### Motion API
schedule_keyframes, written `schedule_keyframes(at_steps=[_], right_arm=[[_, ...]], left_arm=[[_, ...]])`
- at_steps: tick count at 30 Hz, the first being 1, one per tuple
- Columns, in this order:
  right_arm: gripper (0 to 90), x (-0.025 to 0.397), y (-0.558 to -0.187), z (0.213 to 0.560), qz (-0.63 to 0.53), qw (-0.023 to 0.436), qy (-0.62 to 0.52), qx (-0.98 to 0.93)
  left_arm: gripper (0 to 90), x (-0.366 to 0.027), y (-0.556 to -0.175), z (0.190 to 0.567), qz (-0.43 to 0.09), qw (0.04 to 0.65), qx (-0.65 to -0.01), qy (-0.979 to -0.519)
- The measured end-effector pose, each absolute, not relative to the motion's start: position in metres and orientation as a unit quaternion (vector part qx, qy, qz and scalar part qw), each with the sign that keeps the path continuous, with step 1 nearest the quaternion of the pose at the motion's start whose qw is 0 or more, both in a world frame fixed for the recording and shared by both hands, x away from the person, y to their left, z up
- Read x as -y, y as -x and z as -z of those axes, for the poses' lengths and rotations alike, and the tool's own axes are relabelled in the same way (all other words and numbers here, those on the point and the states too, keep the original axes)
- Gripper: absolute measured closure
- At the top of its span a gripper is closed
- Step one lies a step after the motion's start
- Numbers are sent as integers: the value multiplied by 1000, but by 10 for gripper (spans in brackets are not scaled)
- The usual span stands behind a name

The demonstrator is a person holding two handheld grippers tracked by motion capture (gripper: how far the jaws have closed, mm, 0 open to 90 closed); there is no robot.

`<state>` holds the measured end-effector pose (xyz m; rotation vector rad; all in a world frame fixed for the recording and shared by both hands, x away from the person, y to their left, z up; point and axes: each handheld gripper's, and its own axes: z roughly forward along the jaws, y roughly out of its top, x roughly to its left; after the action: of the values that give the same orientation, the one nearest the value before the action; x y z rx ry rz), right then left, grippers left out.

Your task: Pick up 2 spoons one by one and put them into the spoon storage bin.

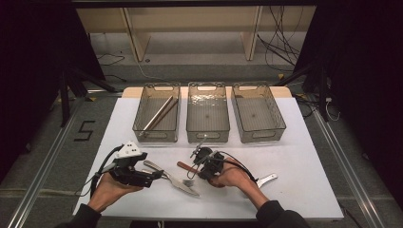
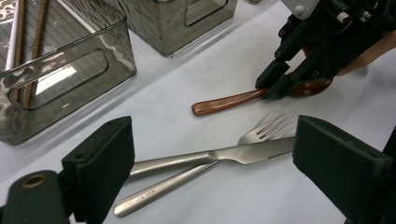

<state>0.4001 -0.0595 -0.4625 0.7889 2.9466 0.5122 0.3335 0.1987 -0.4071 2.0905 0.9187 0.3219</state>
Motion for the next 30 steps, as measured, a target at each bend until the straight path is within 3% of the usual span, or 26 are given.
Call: schedule_keyframes(at_steps=[30], right_arm=[[824, 77, -406, 444, -195, 10, -277, -941]], left_arm=[[129, -200, -334, 407, -131, 407, -366, -826]])
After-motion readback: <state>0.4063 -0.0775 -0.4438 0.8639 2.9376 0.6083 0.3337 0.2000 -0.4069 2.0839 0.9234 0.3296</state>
